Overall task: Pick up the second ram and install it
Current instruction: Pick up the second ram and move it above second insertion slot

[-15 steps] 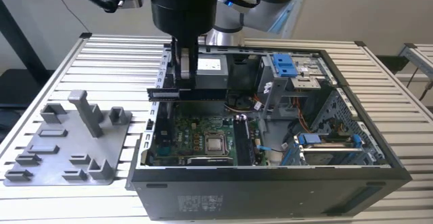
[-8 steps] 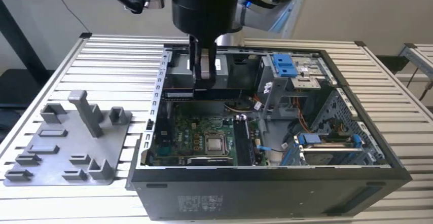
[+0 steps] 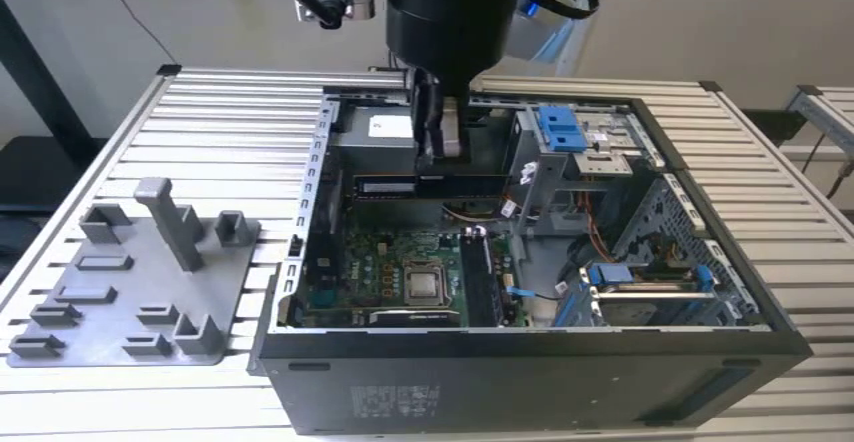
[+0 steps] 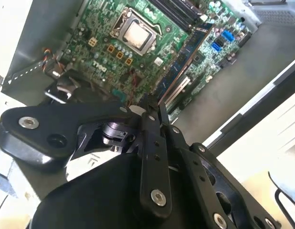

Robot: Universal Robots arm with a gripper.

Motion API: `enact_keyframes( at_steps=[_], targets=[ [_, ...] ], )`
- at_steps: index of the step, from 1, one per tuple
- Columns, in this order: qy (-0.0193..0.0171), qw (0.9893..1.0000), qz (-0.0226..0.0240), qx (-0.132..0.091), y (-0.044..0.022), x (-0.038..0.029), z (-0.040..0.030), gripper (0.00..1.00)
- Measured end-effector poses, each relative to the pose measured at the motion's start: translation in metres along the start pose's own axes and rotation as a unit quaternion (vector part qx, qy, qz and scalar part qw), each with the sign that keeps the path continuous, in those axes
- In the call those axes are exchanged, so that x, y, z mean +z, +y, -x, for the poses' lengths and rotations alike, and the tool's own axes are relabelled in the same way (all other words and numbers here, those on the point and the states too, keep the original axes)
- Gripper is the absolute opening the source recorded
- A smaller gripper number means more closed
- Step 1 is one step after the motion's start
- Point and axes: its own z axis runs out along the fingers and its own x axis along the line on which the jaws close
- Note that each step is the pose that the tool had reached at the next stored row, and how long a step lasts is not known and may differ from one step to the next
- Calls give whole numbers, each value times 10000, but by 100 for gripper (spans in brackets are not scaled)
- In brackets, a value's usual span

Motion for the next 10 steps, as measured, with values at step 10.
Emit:
enact_keyframes(
  at_steps=[10],
  targets=[
    [1,10000,7,-31,-332,-9,-22,14]
  ],
)
